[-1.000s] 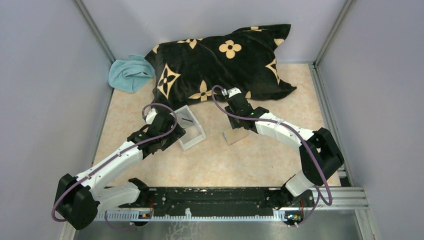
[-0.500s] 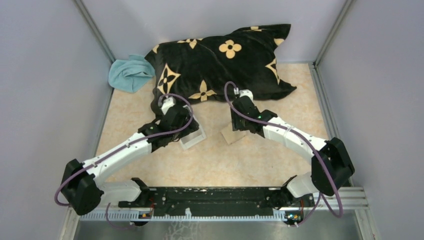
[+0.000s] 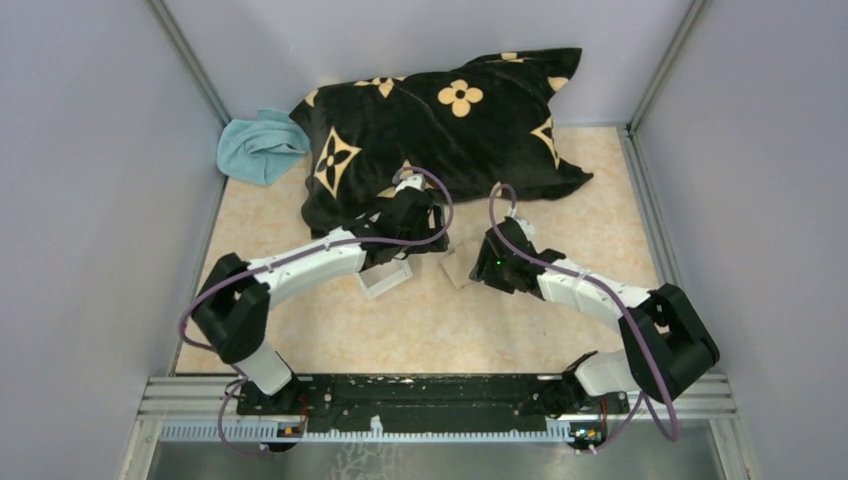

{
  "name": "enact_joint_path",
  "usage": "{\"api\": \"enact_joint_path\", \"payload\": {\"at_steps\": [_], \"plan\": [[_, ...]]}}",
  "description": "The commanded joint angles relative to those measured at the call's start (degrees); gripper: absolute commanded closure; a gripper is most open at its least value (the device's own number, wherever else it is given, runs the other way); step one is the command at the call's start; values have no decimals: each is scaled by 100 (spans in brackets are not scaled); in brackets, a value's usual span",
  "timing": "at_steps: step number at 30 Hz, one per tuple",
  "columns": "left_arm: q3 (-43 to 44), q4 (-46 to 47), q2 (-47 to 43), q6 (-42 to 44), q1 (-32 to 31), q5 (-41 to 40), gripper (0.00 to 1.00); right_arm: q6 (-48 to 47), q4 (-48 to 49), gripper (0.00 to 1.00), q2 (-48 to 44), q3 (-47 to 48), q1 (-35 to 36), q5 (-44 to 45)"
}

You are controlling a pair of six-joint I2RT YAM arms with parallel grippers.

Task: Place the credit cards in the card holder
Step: Place the card holder at the center of the board, then adjust the card holder at the center of the board.

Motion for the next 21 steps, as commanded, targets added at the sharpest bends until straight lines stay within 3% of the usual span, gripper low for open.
{"api": "enact_joint_path", "payload": {"at_steps": [1,9,21], "plan": [[471,392,549,553,-63,416,17,809,1078,46,-212,-354,-382,-505],[992,468,1441,835,-70,595,21,1339,2273,46,149,-930,-790,-1040],[760,131,1819,748,-69,573,42,1686,2612,45,412,-1294,-848,-869]]}}
